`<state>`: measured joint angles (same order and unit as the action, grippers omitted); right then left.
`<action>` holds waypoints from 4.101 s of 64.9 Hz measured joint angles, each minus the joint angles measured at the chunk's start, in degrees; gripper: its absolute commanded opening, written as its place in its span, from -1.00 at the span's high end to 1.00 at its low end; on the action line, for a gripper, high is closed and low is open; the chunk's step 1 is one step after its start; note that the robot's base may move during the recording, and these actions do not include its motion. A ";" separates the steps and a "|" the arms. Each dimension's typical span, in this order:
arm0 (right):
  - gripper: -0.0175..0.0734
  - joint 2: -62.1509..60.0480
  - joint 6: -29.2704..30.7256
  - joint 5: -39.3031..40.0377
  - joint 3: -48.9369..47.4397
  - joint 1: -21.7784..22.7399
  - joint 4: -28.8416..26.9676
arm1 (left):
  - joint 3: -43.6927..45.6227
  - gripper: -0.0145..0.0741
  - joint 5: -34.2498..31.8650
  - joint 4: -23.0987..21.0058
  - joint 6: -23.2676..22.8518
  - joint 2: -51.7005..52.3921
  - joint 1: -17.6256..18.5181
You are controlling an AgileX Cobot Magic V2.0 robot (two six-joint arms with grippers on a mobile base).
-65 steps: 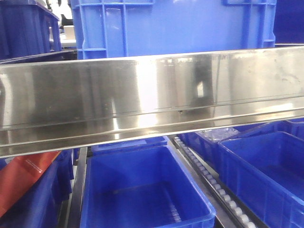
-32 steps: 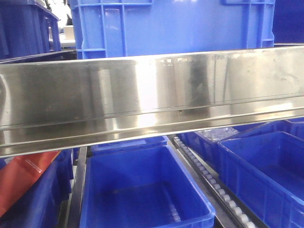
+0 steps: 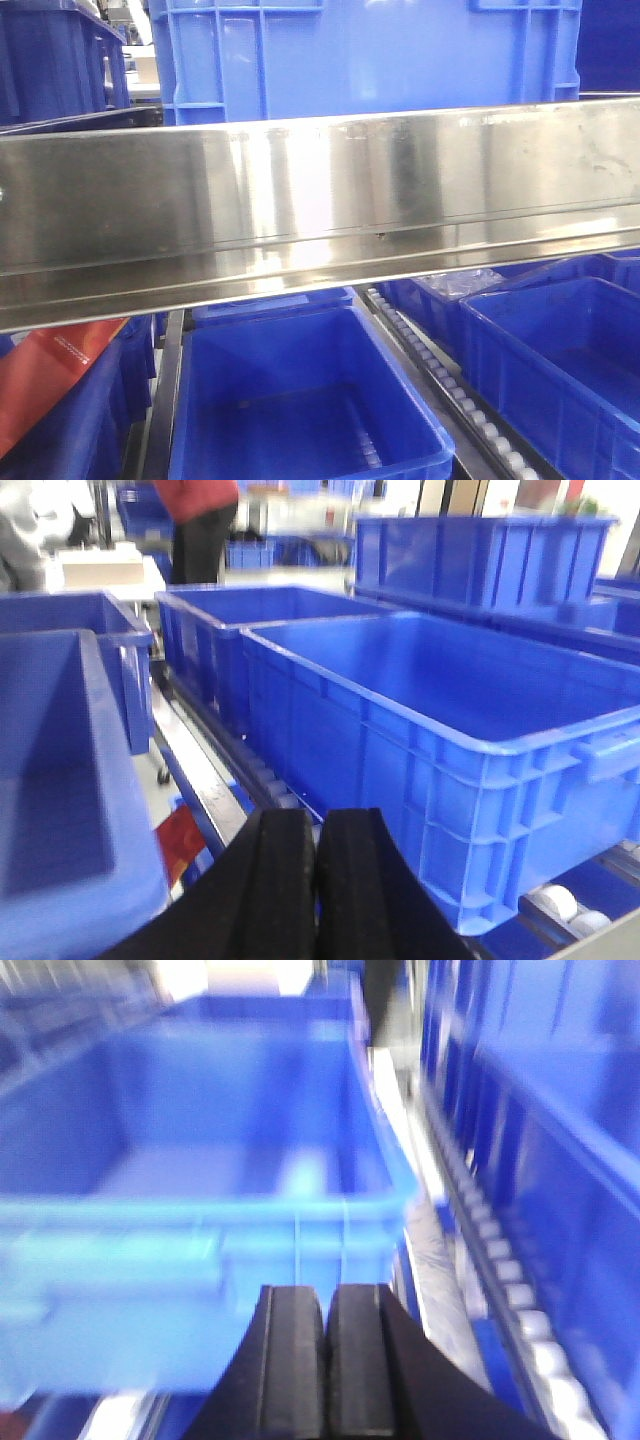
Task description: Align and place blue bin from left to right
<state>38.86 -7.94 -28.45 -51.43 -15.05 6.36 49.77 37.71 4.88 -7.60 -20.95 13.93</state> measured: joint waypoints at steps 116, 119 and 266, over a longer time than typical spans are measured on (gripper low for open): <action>0.81 -20.92 0.00 4.86 14.98 0.00 0.40 | -15.31 0.66 -0.89 0.86 0.02 20.63 0.00; 0.81 -20.92 0.00 4.86 14.98 0.00 0.40 | -15.31 0.66 -0.89 0.86 0.02 20.63 0.00; 0.81 -20.92 0.00 5.20 14.98 0.00 0.40 | -49.91 0.66 -33.22 -2.23 2.62 20.71 -18.28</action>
<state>17.95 -7.94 -23.25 -36.46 -15.05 6.76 -0.14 4.49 2.64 -4.97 -0.24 -4.36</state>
